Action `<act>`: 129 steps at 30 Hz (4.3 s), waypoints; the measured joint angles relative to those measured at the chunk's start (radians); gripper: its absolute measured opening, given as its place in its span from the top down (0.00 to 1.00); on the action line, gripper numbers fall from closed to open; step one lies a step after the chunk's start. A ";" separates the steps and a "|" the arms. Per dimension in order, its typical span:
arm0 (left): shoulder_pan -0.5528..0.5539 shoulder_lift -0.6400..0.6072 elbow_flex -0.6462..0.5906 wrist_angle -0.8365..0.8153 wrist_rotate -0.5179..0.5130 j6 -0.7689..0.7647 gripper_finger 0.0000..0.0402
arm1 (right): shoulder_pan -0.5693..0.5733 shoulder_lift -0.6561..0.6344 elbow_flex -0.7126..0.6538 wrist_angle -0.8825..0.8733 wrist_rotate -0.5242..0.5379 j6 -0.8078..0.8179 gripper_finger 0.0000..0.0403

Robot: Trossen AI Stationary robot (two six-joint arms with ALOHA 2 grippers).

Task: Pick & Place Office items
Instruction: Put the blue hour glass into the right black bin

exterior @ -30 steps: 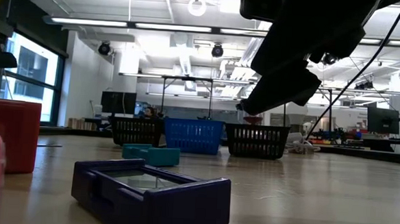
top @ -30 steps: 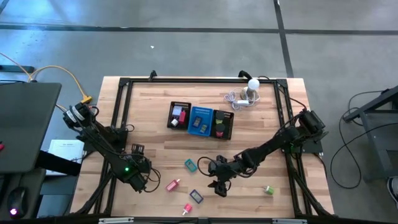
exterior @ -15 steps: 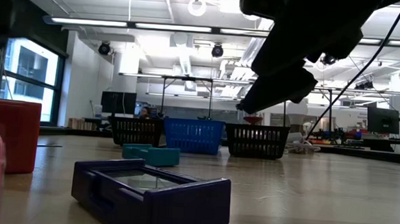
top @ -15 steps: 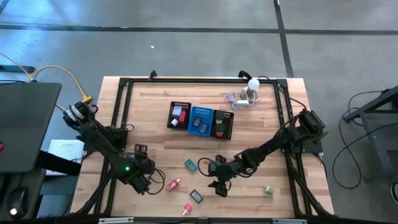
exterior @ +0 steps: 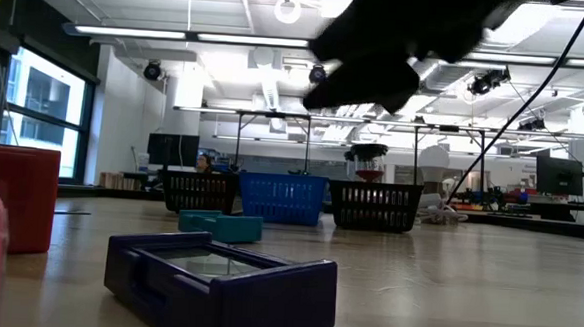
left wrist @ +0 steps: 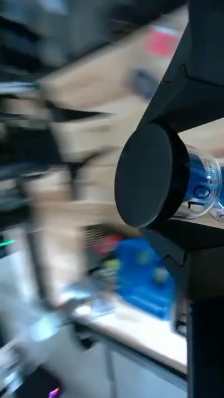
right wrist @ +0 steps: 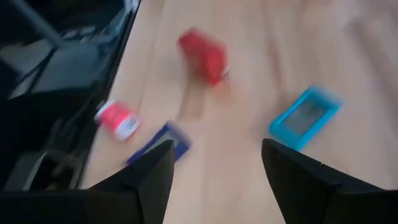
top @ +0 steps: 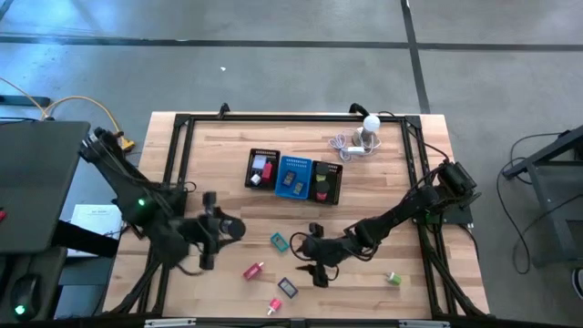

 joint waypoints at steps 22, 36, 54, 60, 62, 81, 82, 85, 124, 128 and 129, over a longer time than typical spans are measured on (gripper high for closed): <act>0.189 0.007 -0.351 1.443 0.126 0.531 0.52 | 0.032 0.000 0.000 0.542 0.703 -0.563 0.43; 0.380 0.047 -0.718 2.220 0.379 0.189 0.52 | 0.096 0.000 0.000 0.873 0.901 -1.067 0.43; 0.464 0.176 -0.729 2.326 0.449 0.094 0.52 | 0.043 -0.001 0.007 0.767 0.621 -1.021 0.42; 0.458 0.174 -0.729 2.327 0.462 0.121 0.52 | 0.058 -0.001 0.007 0.768 0.702 -1.103 0.27; 0.458 0.174 -0.729 2.327 0.462 0.120 0.52 | 0.060 -0.001 0.007 0.760 0.718 -1.113 0.19; 0.461 0.173 -0.729 2.329 0.457 0.072 0.52 | 0.013 -0.001 0.007 0.746 0.763 -1.150 0.12; 0.461 0.173 -0.729 2.329 0.457 0.072 0.52 | 0.007 -0.001 0.007 0.746 0.749 -1.160 0.14; 0.461 0.173 -0.729 2.329 0.457 0.072 0.52 | -0.007 -0.001 0.007 0.754 0.712 -1.169 0.17; 0.497 0.175 -0.717 2.329 0.444 0.047 0.52 | -0.128 0.090 0.095 0.923 0.527 -1.355 0.22; 0.502 0.175 -0.717 2.329 0.443 0.036 0.52 | -0.118 0.171 0.174 0.974 0.655 -1.500 0.22; 0.502 0.175 -0.717 2.329 0.443 0.038 0.52 | -0.113 0.190 0.195 0.988 0.698 -1.531 0.22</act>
